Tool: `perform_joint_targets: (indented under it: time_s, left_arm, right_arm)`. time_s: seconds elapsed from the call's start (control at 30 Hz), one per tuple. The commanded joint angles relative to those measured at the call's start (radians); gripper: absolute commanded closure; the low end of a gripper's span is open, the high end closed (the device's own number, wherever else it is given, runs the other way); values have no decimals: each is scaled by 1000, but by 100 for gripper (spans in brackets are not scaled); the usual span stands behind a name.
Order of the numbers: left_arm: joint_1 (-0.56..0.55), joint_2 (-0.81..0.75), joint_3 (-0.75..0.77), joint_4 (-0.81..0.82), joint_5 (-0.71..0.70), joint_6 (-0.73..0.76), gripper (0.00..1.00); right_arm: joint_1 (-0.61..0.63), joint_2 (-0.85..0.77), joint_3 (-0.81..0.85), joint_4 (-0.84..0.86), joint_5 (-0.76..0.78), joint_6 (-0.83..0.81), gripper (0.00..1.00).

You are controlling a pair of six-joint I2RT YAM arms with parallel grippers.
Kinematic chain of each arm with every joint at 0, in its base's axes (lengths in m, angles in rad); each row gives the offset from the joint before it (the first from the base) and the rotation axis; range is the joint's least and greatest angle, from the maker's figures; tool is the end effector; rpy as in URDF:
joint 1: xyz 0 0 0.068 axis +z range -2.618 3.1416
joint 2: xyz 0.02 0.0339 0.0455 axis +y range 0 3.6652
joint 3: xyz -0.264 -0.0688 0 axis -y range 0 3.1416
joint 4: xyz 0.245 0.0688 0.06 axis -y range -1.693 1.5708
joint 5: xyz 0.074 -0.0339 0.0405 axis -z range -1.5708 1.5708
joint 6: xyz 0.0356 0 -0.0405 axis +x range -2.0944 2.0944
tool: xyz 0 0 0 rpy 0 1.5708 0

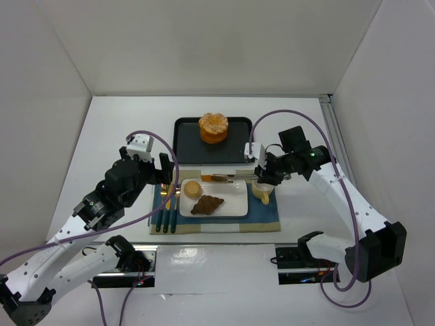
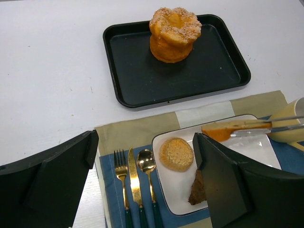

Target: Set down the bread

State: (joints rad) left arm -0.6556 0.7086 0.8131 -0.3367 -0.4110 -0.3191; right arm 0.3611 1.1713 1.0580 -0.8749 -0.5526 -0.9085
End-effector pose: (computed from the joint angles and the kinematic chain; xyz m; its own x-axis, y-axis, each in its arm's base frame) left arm 0.1361 -0.0867 0.3460 -0.2518 -0.1691 -0.9529 0.1808 0.9591 -0.2180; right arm 0.2038 0.0969 0.3015 -0.0302 -0.7289 -0.6840 -0.9671 0.1943 -0.1643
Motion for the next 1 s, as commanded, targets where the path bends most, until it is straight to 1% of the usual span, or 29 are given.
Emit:
perform_joint_targets:
  time_s: [0.0,0.2,0.23,0.3,0.33,0.37,0.47,0.6,0.73,0.97]
  left_arm:
    - [-3,-1,0,36,9,0,0]
    - [-3,-1,0,36,9,0,0]
    - [-3,-1,0,36,9,0,0]
    - [-3,-1,0,36,9,0,0]
    - [-3,-1,0,36,9,0,0]
    - [-3,-1,0,36,9,0,0]
    - [-3,-1,0,36,9,0,0]
    - [-3,-1,0,36,9,0,0]
    - [-3,-1,0,36,9,0,0]
    - [-3,-1,0,36,9,0,0]
  right_arm:
    - [-1,-10,14,-102,-49,-40,84]
    - [-1,34,23,-148,-49,-49,79]
    - [-1,44,23,-159,-38,-49,75]
    - [9,54,23,-168,-38,-49,70]
    - [18,54,23,-168,-29,-49,61]
    - [18,54,33,-168,-29,-49,56]
    - [27,54,33,-179,-38,-49,46]
    - [27,42,52,-179,-38,-58,42]
    - [27,7,72,-179,-47,-58,42]
    - [27,-110,108,-64,-93,20,42]
